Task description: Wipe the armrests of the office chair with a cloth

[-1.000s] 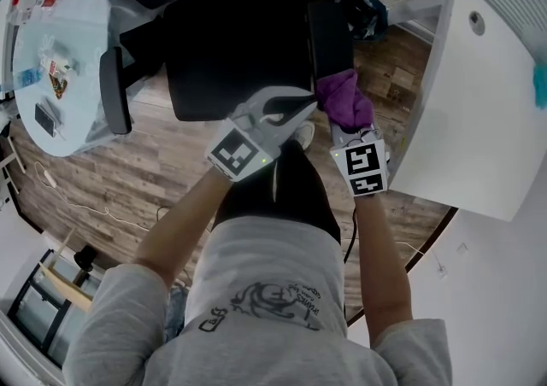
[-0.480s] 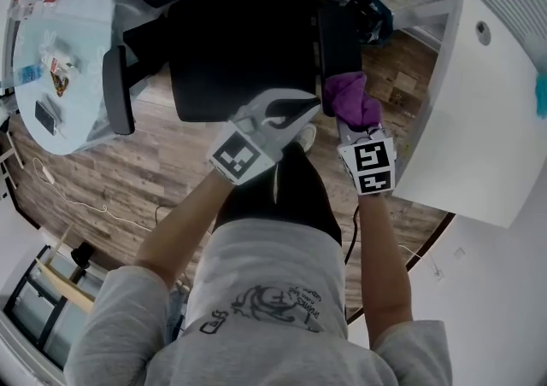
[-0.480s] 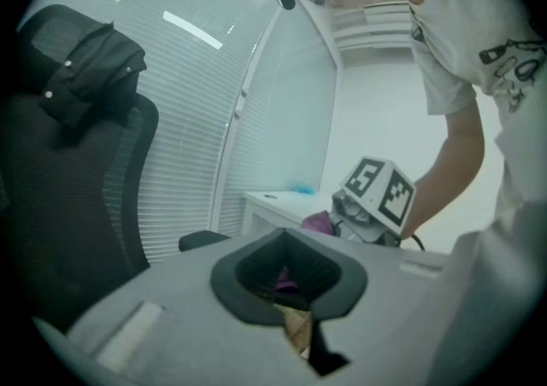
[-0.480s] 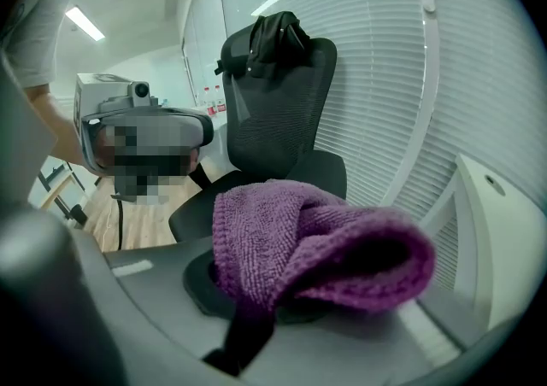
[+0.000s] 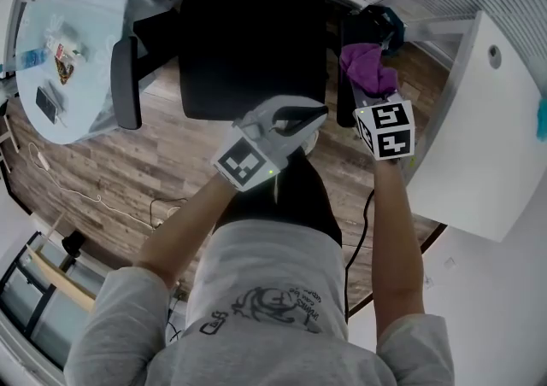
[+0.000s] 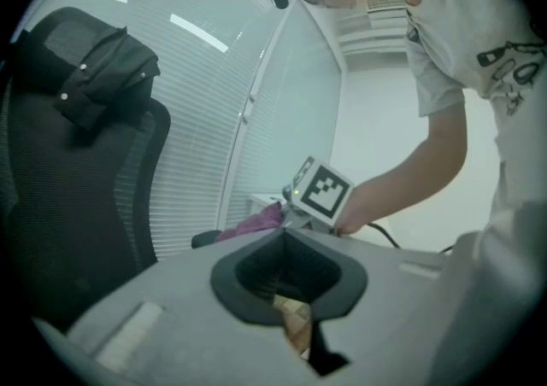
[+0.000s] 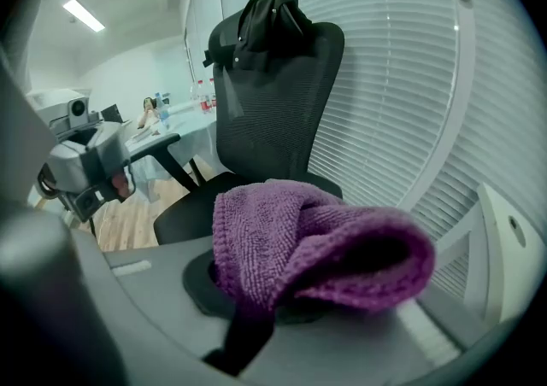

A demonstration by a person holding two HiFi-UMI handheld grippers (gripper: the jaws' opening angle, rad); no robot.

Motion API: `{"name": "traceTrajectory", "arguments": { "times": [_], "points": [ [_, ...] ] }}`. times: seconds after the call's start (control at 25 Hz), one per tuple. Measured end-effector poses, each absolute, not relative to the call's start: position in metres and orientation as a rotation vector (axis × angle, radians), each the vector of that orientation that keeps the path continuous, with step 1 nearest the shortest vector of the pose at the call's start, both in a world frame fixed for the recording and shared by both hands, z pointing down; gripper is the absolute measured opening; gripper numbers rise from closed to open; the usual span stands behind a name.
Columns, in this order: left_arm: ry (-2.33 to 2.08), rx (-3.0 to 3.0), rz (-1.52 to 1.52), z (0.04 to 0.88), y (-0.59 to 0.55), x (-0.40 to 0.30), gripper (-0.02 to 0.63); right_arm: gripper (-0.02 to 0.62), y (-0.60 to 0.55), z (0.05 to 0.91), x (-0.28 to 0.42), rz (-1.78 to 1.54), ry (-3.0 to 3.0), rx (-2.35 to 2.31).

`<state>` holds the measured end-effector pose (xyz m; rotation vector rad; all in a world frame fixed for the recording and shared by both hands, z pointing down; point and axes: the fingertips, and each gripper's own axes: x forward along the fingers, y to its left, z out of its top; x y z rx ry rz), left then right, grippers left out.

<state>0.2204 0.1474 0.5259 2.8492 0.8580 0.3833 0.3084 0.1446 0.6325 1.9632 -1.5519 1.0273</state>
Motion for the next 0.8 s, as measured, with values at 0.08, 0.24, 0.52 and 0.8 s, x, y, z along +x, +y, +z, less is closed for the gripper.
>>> {"name": "traceTrajectory", "arguments": {
  "times": [0.08,0.24,0.52,0.8],
  "points": [
    [0.849,2.85,0.377,0.525,0.143,0.219,0.002,0.03,0.132,0.634,0.32,1.02,-1.549,1.957],
    [0.848,2.849,0.376,0.523,0.137,0.216,0.002,0.031,0.112,0.637,0.341,0.999,-1.536,1.954],
    [0.827,2.856,0.354,0.515,0.132,0.217,0.002,0.03,0.087,0.641,0.368,0.99,-1.516,1.96],
    [0.842,2.869,0.361,0.512,0.136,0.215,0.002,0.029,0.087,0.638,0.367,0.946,-1.506,1.965]
  ]
}}
